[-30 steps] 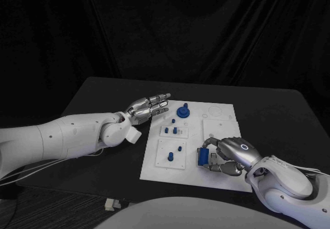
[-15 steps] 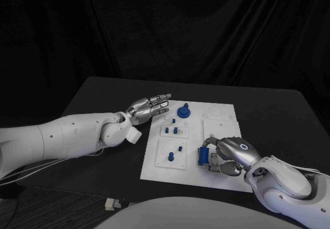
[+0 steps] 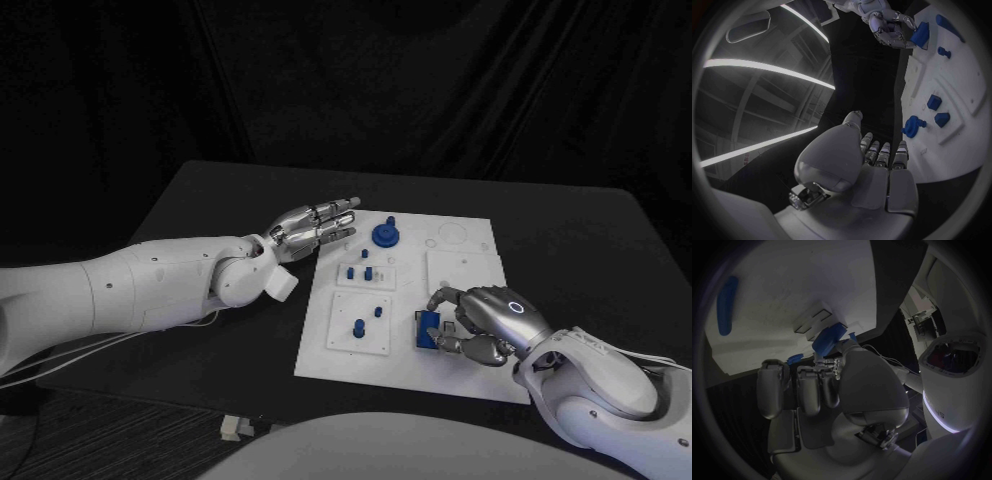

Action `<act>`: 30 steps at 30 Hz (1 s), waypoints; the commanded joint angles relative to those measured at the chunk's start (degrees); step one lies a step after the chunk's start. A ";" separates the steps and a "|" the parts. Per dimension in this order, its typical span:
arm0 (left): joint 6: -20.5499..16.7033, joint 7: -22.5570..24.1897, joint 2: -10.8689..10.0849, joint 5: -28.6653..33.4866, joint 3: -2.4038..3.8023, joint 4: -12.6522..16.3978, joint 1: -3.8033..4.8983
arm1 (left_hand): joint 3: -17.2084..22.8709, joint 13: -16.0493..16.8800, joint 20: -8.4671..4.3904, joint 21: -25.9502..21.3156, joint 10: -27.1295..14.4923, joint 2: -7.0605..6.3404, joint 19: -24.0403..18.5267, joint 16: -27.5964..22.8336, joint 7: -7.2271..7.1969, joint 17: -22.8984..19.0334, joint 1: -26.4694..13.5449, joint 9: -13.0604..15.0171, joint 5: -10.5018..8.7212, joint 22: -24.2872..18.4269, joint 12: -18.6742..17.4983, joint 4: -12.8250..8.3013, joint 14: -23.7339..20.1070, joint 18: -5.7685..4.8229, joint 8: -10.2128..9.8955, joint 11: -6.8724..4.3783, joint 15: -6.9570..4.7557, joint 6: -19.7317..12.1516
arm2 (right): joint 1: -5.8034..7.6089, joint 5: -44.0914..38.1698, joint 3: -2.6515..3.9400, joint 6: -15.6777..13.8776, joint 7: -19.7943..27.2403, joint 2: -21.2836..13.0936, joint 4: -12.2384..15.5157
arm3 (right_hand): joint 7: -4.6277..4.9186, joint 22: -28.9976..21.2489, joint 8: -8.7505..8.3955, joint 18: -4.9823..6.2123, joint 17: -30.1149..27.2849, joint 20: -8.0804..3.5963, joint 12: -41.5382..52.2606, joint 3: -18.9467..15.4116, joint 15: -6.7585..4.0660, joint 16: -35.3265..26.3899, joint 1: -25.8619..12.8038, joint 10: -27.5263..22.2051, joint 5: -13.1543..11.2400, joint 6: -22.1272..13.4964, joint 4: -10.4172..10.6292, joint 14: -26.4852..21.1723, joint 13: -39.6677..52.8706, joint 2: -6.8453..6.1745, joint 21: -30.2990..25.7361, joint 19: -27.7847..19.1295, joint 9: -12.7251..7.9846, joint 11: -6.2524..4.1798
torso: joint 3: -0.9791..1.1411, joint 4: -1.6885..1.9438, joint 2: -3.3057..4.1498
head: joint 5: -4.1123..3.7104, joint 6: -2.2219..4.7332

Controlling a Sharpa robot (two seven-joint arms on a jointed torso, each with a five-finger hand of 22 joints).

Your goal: Assemble the parts on the task board

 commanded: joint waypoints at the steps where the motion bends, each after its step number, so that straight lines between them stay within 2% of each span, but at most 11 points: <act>1: 0.78 0.52 0.11 0.30 0.06 0.08 -0.09 | -0.04 0.09 0.43 0.21 0.08 0.03 0.05 -0.21 0.42 -0.09 0.35 0.07 0.36 0.08 0.29 -0.21 -0.02 1.05 0.38 0.47 0.09 -0.13 | -0.17 1.11 -0.07 -1.43 0.73 -0.20 0.42 | 0.08 12.42 -0.41 0.19 15.07 0.31 0.36 -0.22 0.40 0.35 -0.53 5.98 0.01 -0.19 0.03 6.02 15.09 -0.86 0.17 2.26 -0.20 0.36 | 0.02 -0.01 -0.01 | 0.11 0.00; 13: 0.87 0.44 0.09 0.30 0.06 0.03 -0.14 | 0.02 0.10 0.47 0.22 0.08 0.09 0.07 -0.21 0.42 -0.09 0.35 0.06 0.37 0.11 0.33 -0.28 -0.02 1.05 0.38 0.51 0.13 -0.16 | -0.17 2.30 -0.07 -1.40 1.52 -0.53 0.92 | 0.26 12.47 -1.32 0.15 15.07 0.60 0.36 0.33 0.75 0.35 -1.10 5.98 0.22 0.53 -0.01 6.02 15.09 -0.72 0.33 2.36 -0.99 0.76 | 0.01 0.01 0.00 | 0.12 0.00; 16: 0.91 0.40 0.10 0.30 0.06 0.02 -0.16 | 0.02 0.10 0.47 0.22 0.08 0.09 0.07 -0.21 0.42 -0.09 0.35 0.06 0.37 0.11 0.33 -0.28 -0.02 1.05 0.38 0.51 0.13 -0.16 | -0.17 2.38 -0.07 -1.03 1.46 -0.57 1.03 | 0.72 12.43 -4.16 0.20 15.07 0.74 0.36 0.61 0.78 0.35 -0.90 5.98 -1.00 -2.47 -0.13 6.02 15.09 -1.28 0.20 2.29 -2.63 0.70 | 0.00 0.00 -0.01 | 0.12 0.00; 17: 0.94 0.38 0.10 0.30 0.06 0.02 -0.17 | 0.02 0.10 0.47 0.22 0.08 0.09 0.07 -0.21 0.42 -0.09 0.35 0.06 0.37 0.11 0.33 -0.28 -0.02 1.05 0.38 0.51 0.13 -0.16 | -0.17 2.38 -0.07 -0.82 1.38 -0.59 1.09 | 0.65 12.38 -6.05 0.23 15.07 0.66 0.36 -0.11 0.62 0.35 -1.21 5.98 -8.74 -4.79 -0.16 6.02 15.09 -1.56 0.07 2.20 -3.84 0.63 | -0.01 -0.01 -0.01 | 0.13 0.00; 18: 0.96 0.36 0.10 0.30 0.06 0.01 -0.18 | 0.02 0.10 0.47 0.22 0.08 0.09 0.07 -0.21 0.42 -0.09 0.35 0.06 0.37 0.11 0.33 -0.28 -0.02 1.05 0.38 0.51 0.13 -0.16 | -0.17 2.36 -0.07 -0.59 1.27 -0.60 1.16 | 0.77 12.35 -6.97 0.25 15.07 0.64 0.36 -1.27 0.69 0.35 -1.31 5.98 -15.77 -6.21 0.08 6.02 15.09 -2.03 -0.03 2.14 -4.54 0.63 | -0.01 -0.01 -0.01 | 0.11 0.00; 20: 0.98 0.32 0.11 0.30 0.06 -0.01 -0.20 | 0.02 0.10 0.47 0.22 0.08 0.09 0.07 -0.21 0.42 -0.09 0.35 0.06 0.37 0.11 0.33 -0.28 -0.02 1.05 0.38 0.51 0.13 -0.16 | -0.17 2.20 -0.07 -0.05 0.87 -0.61 1.24 | 0.78 12.29 -7.32 0.29 15.07 0.70 0.36 -2.32 0.74 0.35 -1.35 5.98 -19.14 -7.05 0.19 6.02 15.09 -2.50 -0.18 2.06 -5.00 0.65 | 0.00 0.02 -0.02 | 0.01 0.00; 21: 1.00 0.29 0.12 0.30 0.06 -0.02 -0.21 | 0.02 0.10 0.47 0.22 0.08 0.09 0.07 -0.21 0.42 -0.09 0.35 0.06 0.37 0.11 0.33 -0.28 -0.02 1.05 0.38 0.51 0.13 -0.16 | -0.17 2.07 -0.07 0.30 0.60 -0.62 1.25 | 0.77 12.22 -7.79 0.35 15.07 0.65 0.36 -4.04 0.74 0.35 -1.76 5.98 -24.93 -8.46 0.29 6.02 15.09 -3.71 -0.40 1.94 -5.45 0.57 | 0.00 0.01 -0.02 | -0.01 0.00; 22: 1.02 0.27 0.12 0.30 0.06 -0.02 -0.22 | 0.02 0.10 0.47 0.22 0.08 0.09 0.07 -0.21 0.42 -0.09 0.35 0.06 0.37 0.11 0.33 -0.28 -0.02 1.05 0.38 0.51 0.13 -0.16 | -0.17 1.94 -0.07 0.65 0.32 -0.62 1.25 | 0.87 12.15 -7.89 0.39 15.07 0.70 0.36 -5.75 0.75 0.35 -2.19 5.98 -29.38 -9.51 0.58 6.02 15.09 -5.19 -0.60 1.83 -5.75 0.70 | 0.01 0.00 -0.02 | 0.00 0.00; 24: 1.05 0.23 0.14 0.30 0.06 -0.02 -0.24 | 0.02 0.10 0.47 0.22 0.08 0.09 0.07 -0.21 0.42 -0.09 0.35 0.06 0.37 0.11 0.33 -0.28 -0.02 1.05 0.38 0.51 0.13 -0.16 | -0.17 1.76 -0.07 1.21 -0.20 -0.63 1.24 | 0.88 12.01 -7.74 0.50 15.07 0.71 0.36 -8.23 0.76 0.35 -3.61 5.98 -35.12 -10.64 0.66 6.02 15.09 -7.94 -1.02 1.60 -6.04 0.71 | 0.00 -0.02 -0.03 | 0.02 0.00; 25: 1.05 0.22 0.14 0.30 0.06 -0.02 -0.24 | 0.02 0.10 0.47 0.22 0.08 0.09 0.07 -0.21 0.42 -0.09 0.35 0.06 0.37 0.11 0.33 -0.28 -0.02 1.05 0.38 0.51 0.13 -0.16 | -0.17 1.72 -0.07 1.29 -0.28 -0.63 1.23 | 0.93 11.93 -7.59 0.56 15.01 0.73 0.36 -8.65 0.79 0.33 -3.84 5.98 -36.79 -11.08 0.70 6.01 15.09 -8.53 -1.27 1.46 -6.12 0.74 | 0.00 -0.01 -0.02 | 0.03 0.00; 30: 1.09 0.16 0.15 0.30 0.06 -0.03 -0.28 | 0.07 0.09 0.49 0.21 0.08 0.14 0.06 -0.21 0.45 -0.09 0.32 0.07 0.37 0.08 0.32 -0.34 -0.02 1.05 0.40 0.53 0.15 -0.08 | -0.18 1.05 -0.07 1.62 -0.85 -0.62 1.27 | 0.83 11.82 -7.45 0.64 14.79 0.76 0.36 -8.71 0.81 0.23 -3.56 5.98 -37.21 -11.57 0.68 5.96 15.09 -8.63 -1.59 1.30 -6.18 0.72 | 0.01 0.00 -0.01 | -0.01 0.00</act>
